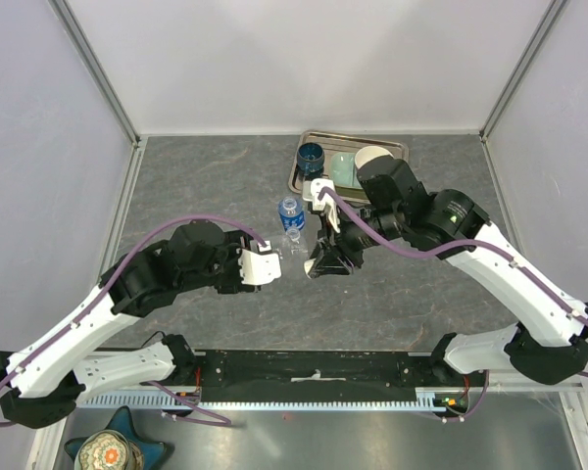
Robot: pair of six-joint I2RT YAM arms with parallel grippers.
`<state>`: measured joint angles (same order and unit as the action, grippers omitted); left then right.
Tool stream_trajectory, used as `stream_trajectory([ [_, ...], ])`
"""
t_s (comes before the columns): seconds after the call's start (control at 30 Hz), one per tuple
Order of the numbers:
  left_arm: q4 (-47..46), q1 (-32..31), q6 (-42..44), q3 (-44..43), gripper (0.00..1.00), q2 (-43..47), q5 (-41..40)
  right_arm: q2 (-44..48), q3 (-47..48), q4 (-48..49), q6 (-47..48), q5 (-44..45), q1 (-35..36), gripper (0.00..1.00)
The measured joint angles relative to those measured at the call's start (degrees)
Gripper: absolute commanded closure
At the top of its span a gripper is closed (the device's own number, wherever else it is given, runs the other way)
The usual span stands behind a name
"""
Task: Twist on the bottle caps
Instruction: Screw the bottle cap onto the plastic bottle.
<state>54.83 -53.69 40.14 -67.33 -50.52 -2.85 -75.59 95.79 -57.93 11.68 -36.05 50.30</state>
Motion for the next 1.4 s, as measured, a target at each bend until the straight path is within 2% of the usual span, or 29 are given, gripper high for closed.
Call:
stream_trajectory([
  [0.4, 0.35, 0.26, -0.63, 0.0, 0.75, 0.85, 0.63, 0.55, 3.43, 0.52, 0.31, 6.23, 0.0, 1.0],
  [1.4, 1.38, 0.37, -0.76, 0.0, 0.75, 0.92, 3.04, -0.98, 1.18, 3.56, 0.13, 5.7, 0.0, 1.0],
])
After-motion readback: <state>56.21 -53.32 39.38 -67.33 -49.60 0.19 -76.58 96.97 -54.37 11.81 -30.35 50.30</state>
